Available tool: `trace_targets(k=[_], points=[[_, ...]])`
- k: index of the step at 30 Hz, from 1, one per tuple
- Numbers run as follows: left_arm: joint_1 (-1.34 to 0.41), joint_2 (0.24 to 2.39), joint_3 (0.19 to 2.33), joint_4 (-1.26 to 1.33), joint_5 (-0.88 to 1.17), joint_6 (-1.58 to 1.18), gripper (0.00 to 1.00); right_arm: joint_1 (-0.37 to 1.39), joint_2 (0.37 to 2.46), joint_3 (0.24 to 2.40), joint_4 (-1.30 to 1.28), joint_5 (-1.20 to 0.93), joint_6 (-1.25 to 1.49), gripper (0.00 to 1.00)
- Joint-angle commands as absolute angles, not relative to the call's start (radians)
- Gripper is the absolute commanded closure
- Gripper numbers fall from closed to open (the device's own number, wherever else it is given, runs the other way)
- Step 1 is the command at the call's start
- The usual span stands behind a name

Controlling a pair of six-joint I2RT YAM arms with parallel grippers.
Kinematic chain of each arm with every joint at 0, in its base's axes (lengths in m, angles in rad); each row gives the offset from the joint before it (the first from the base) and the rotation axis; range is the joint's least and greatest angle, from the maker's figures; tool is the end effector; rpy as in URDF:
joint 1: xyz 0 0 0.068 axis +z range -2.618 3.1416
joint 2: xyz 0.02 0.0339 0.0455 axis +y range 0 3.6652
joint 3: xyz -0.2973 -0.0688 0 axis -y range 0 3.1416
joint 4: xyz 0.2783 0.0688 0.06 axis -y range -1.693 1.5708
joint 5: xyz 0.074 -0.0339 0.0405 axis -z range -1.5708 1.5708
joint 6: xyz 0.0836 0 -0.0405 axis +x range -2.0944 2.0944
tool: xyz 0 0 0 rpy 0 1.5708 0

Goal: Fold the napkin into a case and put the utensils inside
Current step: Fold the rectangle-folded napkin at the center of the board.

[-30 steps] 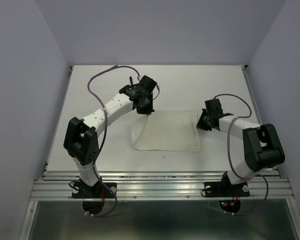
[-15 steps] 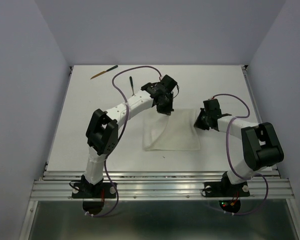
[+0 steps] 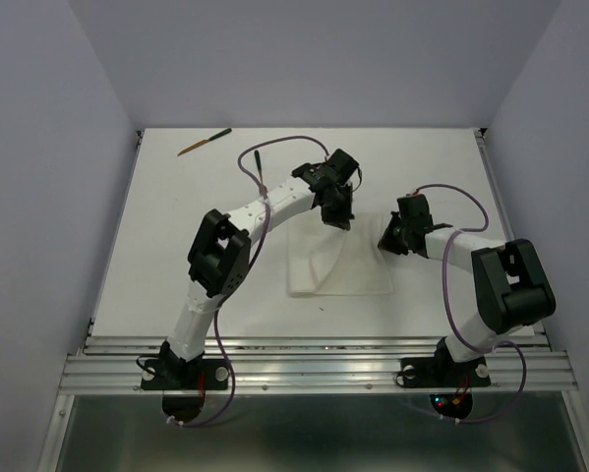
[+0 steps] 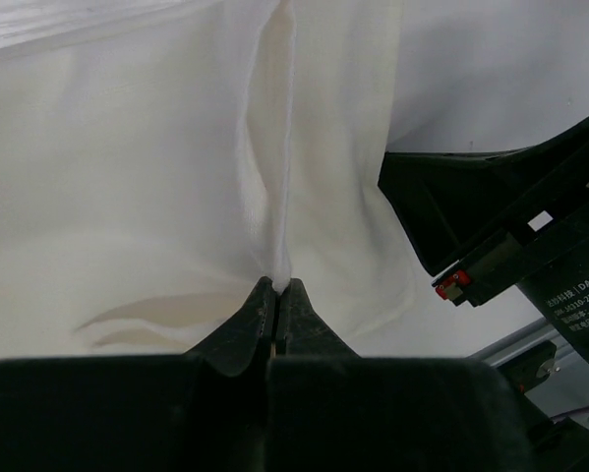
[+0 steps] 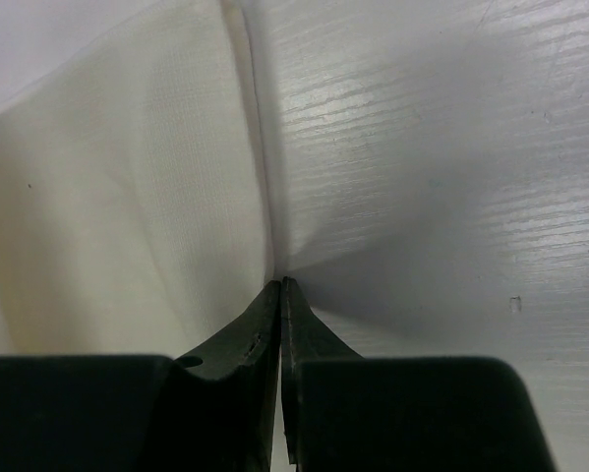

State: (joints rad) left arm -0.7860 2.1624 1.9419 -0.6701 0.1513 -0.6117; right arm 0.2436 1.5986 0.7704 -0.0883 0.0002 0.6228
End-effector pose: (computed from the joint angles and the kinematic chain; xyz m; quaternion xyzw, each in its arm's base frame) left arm 0.3932 -0.4115 0.2362 0.1069 0.9343 -0.2685 0.2088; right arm 0.3460 0.0860 0.1212 0.1785 0.9300 0.1348 0.2917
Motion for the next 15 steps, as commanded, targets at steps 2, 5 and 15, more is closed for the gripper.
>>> trace_targets(k=[2, 5, 15], points=[[-0.795, 2.194, 2.025, -0.644, 0.201, -0.637, 1.00, 0.255, 1.647, 0.729, -0.187, 0.020, 0.620, 0.92], [-0.796, 2.224, 2.048, -0.641, 0.219, -0.641, 1.00, 0.255, 1.634, 0.723, -0.196, 0.056, 0.633, 0.92], [-0.796, 2.206, 2.010, -0.637, 0.183, -0.623, 1.00, 0.255, 1.434, 0.683, -0.229, 0.181, 0.678, 0.73]])
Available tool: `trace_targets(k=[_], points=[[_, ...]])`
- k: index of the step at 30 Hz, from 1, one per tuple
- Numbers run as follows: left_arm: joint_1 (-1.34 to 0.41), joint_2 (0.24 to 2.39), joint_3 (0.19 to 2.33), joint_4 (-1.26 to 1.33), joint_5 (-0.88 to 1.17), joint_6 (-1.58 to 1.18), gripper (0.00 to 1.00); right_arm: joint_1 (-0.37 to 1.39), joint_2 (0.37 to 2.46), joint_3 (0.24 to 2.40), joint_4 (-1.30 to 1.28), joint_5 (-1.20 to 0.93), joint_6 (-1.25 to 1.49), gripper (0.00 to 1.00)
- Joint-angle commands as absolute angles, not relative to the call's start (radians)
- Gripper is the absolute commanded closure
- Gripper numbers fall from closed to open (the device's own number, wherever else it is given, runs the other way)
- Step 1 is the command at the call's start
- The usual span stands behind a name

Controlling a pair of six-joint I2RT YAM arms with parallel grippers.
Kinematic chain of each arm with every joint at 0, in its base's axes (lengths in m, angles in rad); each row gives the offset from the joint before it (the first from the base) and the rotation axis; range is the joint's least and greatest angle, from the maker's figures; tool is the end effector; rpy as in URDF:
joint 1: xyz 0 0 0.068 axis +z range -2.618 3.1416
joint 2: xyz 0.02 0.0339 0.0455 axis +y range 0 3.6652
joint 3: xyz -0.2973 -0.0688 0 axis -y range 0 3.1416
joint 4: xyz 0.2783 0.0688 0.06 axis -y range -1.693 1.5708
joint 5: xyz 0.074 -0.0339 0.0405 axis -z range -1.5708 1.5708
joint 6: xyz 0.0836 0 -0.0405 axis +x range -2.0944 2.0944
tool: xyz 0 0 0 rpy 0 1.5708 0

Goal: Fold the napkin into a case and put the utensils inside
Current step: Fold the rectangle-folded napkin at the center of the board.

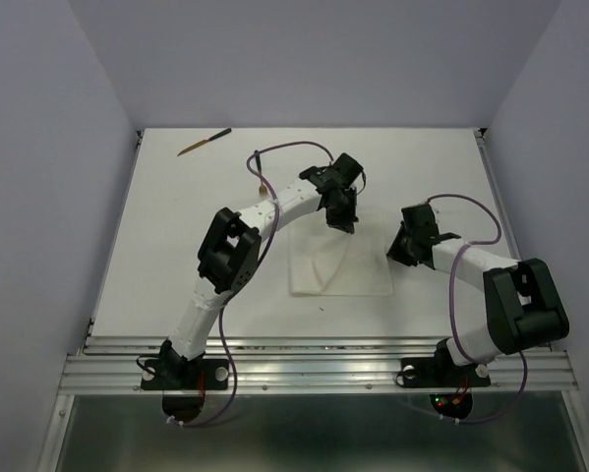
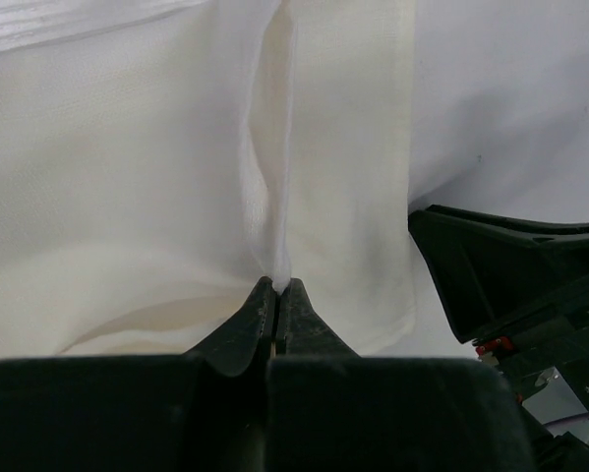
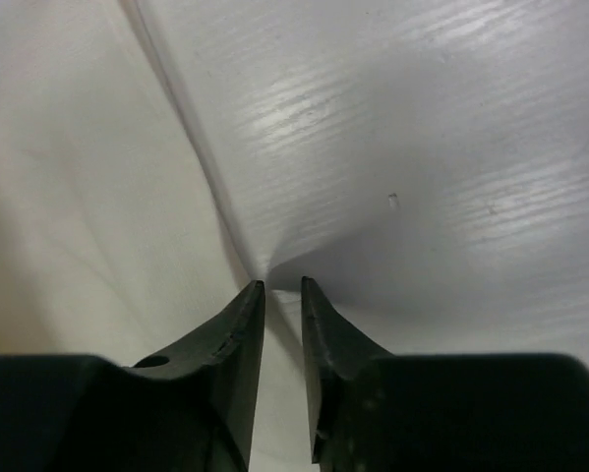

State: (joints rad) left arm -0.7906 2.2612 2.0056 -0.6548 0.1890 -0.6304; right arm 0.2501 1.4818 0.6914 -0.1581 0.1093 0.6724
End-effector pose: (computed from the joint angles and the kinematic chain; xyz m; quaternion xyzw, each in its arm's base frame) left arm 0.4035 -0.4301 0.2071 0.1059 0.9363 -0.2782 0.1865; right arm 0.3158 0.0713 0.1264 0.2156 0.9259 0.0895 0.2969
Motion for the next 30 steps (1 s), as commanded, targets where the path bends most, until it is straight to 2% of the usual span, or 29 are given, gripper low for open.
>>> trace_targets(k=[1, 5, 8, 16, 23, 30], points=[[-0.798, 2.201, 2.002, -0.634, 0.183, -0.623, 1.00, 0.255, 1.421, 0.681, -0.232, 0.183, 0.678, 0.70], [-0.796, 2.184, 1.961, -0.614, 0.184, -0.623, 1.00, 0.255, 1.423, 0.689, -0.227, 0.135, 0.657, 0.57], [-0.796, 2.177, 1.956, -0.614, 0.180, -0.621, 1.00, 0.255, 1.425, 0.681, -0.209, 0.107, 0.652, 0.56], [-0.798, 2.169, 1.953, -0.607, 0.178, -0.621, 1.00, 0.255, 1.405, 0.686, -0.196, 0.103, 0.646, 0.58], [-0.798, 2.166, 1.945, -0.607, 0.175, -0.621, 1.00, 0.255, 1.328, 0.670, -0.173, 0.161, 0.673, 0.69], [-0.799, 2.169, 1.947, -0.604, 0.179, -0.621, 1.00, 0.255, 1.408, 0.692, -0.167, 0.118, 0.655, 0.70]])
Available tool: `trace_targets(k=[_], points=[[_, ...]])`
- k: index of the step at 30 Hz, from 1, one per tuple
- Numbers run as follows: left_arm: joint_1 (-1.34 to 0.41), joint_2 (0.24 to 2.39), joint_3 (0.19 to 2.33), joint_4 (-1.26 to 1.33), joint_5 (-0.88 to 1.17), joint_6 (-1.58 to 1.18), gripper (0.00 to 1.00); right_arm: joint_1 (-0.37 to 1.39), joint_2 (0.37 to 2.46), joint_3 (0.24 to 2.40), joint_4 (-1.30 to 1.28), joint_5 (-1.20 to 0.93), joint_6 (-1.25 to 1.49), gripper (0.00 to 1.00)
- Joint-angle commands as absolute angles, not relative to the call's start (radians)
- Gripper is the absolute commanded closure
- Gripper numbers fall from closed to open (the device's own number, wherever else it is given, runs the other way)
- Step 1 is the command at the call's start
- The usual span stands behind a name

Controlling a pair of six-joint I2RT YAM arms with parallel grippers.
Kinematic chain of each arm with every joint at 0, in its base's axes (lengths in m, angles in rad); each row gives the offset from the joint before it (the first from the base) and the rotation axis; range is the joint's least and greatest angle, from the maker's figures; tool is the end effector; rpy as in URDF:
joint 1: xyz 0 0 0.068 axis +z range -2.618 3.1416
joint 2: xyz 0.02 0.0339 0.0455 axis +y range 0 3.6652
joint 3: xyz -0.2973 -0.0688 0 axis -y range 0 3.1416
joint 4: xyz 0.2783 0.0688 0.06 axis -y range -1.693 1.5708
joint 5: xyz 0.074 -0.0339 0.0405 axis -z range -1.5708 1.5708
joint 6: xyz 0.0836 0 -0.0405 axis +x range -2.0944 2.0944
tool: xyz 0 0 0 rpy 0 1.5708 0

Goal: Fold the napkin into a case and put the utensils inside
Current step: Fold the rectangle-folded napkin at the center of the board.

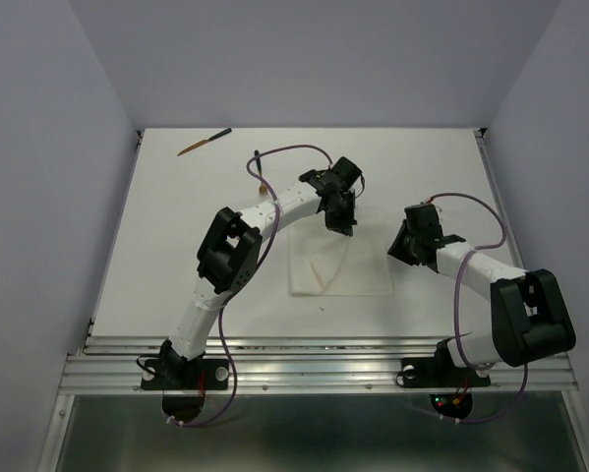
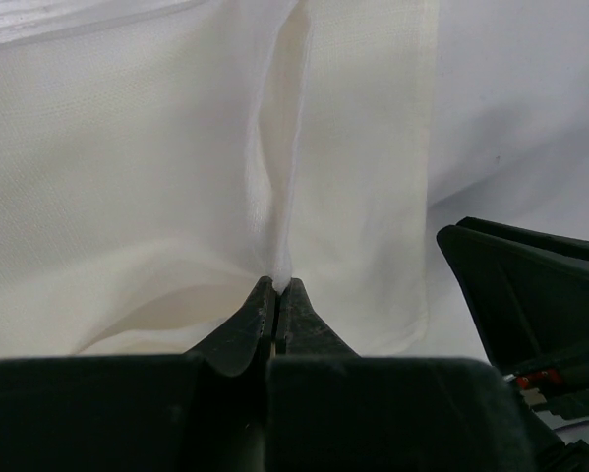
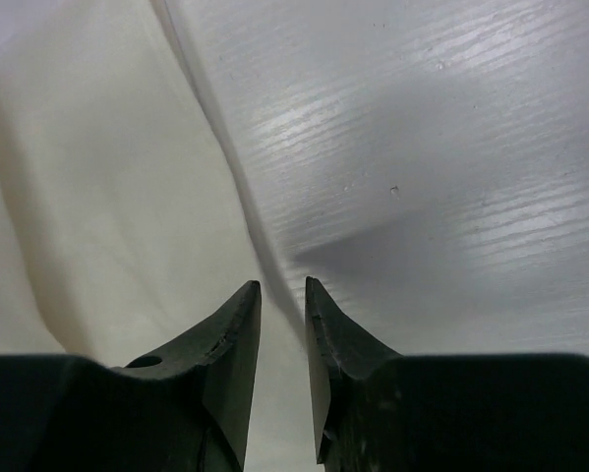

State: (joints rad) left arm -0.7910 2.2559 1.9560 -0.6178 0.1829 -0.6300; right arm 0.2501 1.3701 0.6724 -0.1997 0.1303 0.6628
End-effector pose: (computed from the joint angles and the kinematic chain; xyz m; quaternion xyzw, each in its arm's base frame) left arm 0.4017 -0.4278 0.1948 0.1050 0.9378 -0.2739 0.1857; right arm 0.3034 0.0663 0.1494 0.2140 0.9175 0.0902 0.3230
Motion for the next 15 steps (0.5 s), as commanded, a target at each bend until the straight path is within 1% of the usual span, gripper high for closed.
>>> trace_targets(k=[1, 5, 8, 11, 14, 15], points=[[-0.801, 2.169, 1.947, -0.603, 0.179, -0.621, 1.00, 0.255, 1.420, 0.693, -0.164, 0.111, 0.653, 0.70], [-0.801, 2.172, 1.954, -0.606, 0.181, -0.621, 1.00, 0.255, 1.485, 0.698, -0.144, 0.068, 0.640, 0.73], [-0.804, 2.175, 1.968, -0.609, 0.181, -0.624, 1.00, 0.255, 1.516, 0.693, -0.124, 0.028, 0.626, 0.79], [-0.813, 2.180, 1.977, -0.601, 0.190, -0.637, 1.00, 0.255, 1.523, 0.683, -0.110, 0.012, 0.630, 0.82], [-0.827, 2.209, 2.040, -0.620, 0.196, -0.640, 1.00, 0.255, 1.525, 0.678, -0.109, 0.008, 0.637, 0.90], [-0.831, 2.229, 2.054, -0.626, 0.201, -0.640, 1.00, 0.255, 1.523, 0.677, -0.109, 0.008, 0.640, 0.90]])
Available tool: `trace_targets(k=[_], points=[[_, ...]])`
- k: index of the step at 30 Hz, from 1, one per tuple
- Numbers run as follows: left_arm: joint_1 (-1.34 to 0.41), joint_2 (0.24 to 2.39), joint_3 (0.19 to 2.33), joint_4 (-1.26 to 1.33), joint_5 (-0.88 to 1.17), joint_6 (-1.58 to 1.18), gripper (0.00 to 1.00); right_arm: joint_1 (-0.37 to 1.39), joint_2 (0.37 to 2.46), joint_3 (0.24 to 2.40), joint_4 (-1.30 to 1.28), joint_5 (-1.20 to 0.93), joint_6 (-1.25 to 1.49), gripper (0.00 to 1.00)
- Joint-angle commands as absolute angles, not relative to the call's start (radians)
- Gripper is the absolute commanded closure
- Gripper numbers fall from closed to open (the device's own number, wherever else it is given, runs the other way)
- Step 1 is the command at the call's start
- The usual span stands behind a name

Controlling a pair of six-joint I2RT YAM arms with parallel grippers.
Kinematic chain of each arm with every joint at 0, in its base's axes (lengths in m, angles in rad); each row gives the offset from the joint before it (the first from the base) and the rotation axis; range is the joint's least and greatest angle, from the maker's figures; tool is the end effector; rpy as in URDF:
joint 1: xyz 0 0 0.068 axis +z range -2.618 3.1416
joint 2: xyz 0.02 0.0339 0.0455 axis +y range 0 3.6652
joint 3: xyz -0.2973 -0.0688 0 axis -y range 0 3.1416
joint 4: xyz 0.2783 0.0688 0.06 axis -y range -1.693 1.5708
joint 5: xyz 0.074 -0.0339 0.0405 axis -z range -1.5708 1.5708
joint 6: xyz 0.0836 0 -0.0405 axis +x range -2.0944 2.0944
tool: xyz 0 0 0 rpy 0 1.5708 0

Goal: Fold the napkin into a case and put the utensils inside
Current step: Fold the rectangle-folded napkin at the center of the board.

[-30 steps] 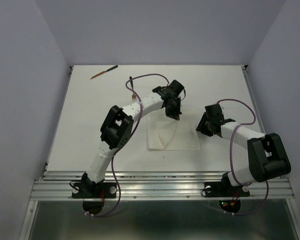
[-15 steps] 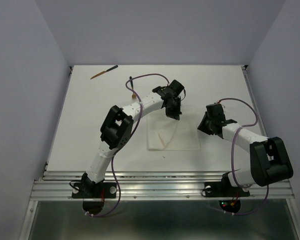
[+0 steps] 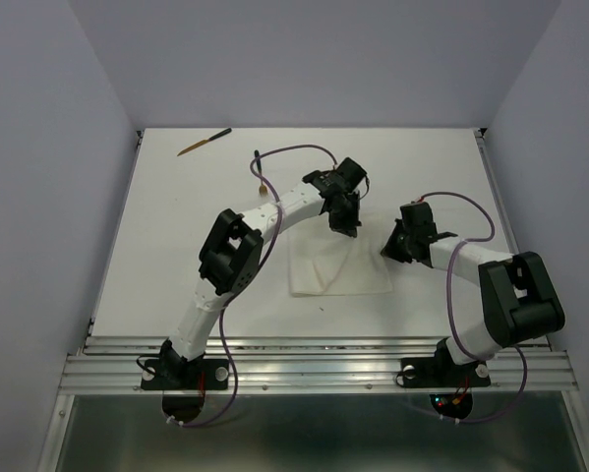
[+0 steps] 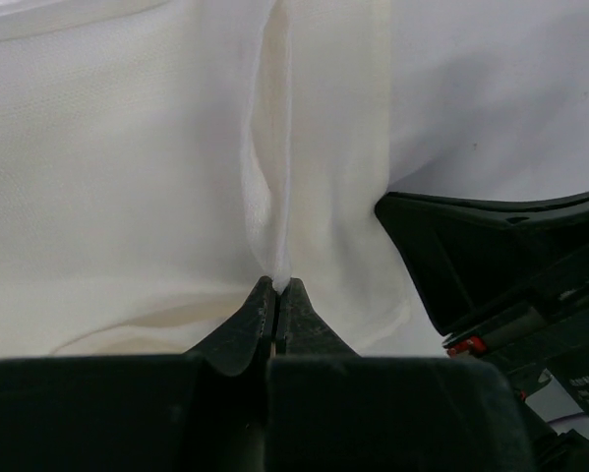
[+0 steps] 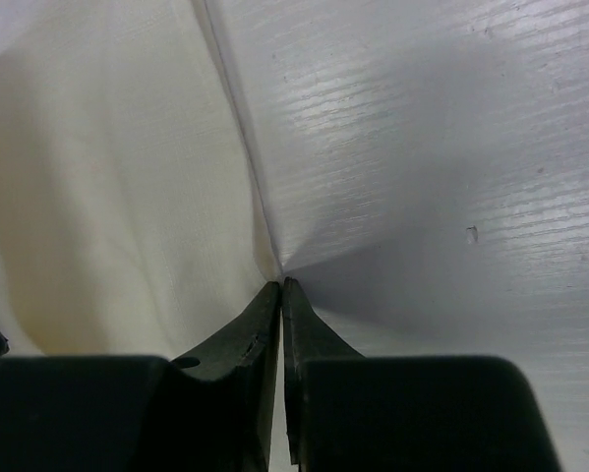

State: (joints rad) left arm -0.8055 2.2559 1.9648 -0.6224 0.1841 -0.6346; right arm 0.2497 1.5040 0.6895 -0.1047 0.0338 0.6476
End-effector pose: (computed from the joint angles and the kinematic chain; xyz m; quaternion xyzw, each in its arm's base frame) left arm 0.3959 -0.4342 0.1977 0.1100 0.9365 -0.2773 0.1842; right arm 0.3208 0.0789 0.1236 0.1925 0.9275 0.1244 0.2953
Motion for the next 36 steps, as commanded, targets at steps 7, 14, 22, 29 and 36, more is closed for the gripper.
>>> trace_targets(k=[7, 14, 22, 29, 36], points=[[-0.842, 2.256, 2.105, -0.630, 0.224, -0.647, 1.00, 0.255, 1.517, 0.669, -0.110, 0.008, 0.653, 0.93], [-0.853, 2.275, 2.125, -0.621, 0.264, -0.657, 1.00, 0.264, 1.526, 0.664, -0.100, -0.021, 0.676, 0.93], [-0.853, 2.309, 2.157, -0.597, 0.324, -0.696, 1.00, 0.273, 1.532, 0.672, -0.098, -0.026, 0.690, 0.94], [-0.851, 2.355, 2.243, -0.601, 0.316, -0.738, 1.00, 0.282, 1.526, 0.667, -0.104, -0.025, 0.695, 0.93], [-0.836, 2.367, 2.255, -0.586, 0.334, -0.769, 1.00, 0.282, 1.516, 0.655, -0.109, -0.009, 0.699, 0.93]])
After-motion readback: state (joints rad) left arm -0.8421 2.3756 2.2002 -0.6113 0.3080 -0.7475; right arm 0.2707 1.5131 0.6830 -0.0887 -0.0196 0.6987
